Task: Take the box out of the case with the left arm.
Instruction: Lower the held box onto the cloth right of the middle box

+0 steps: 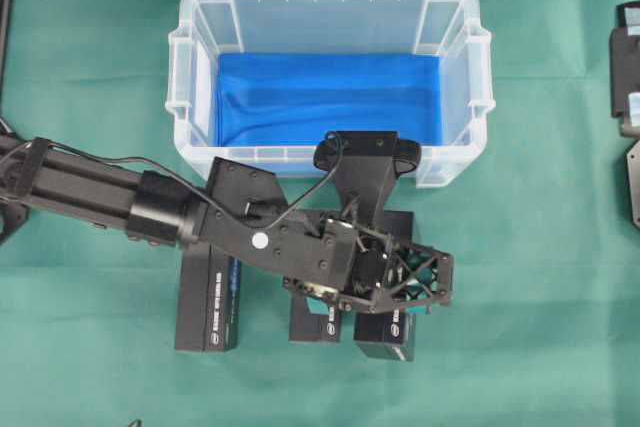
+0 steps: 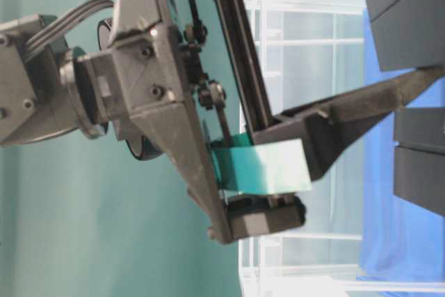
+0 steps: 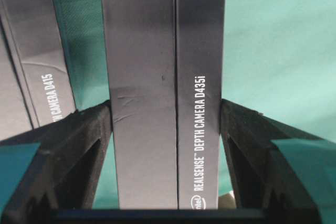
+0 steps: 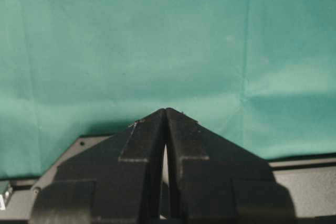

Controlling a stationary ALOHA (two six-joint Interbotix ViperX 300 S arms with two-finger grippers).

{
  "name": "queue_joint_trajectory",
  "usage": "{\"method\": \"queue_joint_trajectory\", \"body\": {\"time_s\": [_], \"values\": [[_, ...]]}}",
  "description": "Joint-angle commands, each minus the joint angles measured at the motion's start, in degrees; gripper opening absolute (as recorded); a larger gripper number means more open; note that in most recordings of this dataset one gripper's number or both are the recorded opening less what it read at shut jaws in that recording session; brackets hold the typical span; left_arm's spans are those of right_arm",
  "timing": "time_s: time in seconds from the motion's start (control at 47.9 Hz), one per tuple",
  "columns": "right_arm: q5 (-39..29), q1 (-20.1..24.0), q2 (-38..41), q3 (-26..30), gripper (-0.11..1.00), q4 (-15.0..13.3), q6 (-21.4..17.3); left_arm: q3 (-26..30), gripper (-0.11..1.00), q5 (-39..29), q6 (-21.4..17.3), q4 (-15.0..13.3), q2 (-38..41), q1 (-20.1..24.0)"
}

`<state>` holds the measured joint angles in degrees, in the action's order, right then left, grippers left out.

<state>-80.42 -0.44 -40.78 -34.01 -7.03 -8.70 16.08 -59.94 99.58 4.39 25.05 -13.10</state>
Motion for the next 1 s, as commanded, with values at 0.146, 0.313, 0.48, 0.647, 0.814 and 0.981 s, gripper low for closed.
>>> {"method": "queue_joint_trajectory", "body": {"time_s": [0.146, 0.313, 0.48, 0.647, 0.814, 0.981], "values": [[0.09, -0.09, -0.09, 0.62, 0.03, 0.09, -0.09, 1.49, 0.94, 0.0, -0.18, 0.26, -1.76, 0.0], [0.09, 0.0, -0.09, 0.53, 0.03, 0.09, -0.09, 1.49, 0.91, -0.09, -0.18, 0.26, -1.76, 0.09], [0.09, 0.0, -0.09, 0.53, 0.03, 0.09, 0.0, 1.49, 0.91, -0.09, -0.18, 0.26, -1.76, 0.18], [0.09, 0.0, -0.09, 0.53, 0.03, 0.0, -0.09, 1.76, 0.91, -0.88, -0.53, 0.26, -2.72, 0.44], [0.09, 0.0, -0.09, 0.53, 0.03, 0.09, 0.0, 2.72, 0.9, -3.6, -2.2, 0.18, -4.75, 0.35], [0.09, 0.0, -0.09, 0.62, 0.03, 0.09, 0.0, 7.12, 0.9, -6.33, -3.34, 0.09, -5.01, 0.88]]}}
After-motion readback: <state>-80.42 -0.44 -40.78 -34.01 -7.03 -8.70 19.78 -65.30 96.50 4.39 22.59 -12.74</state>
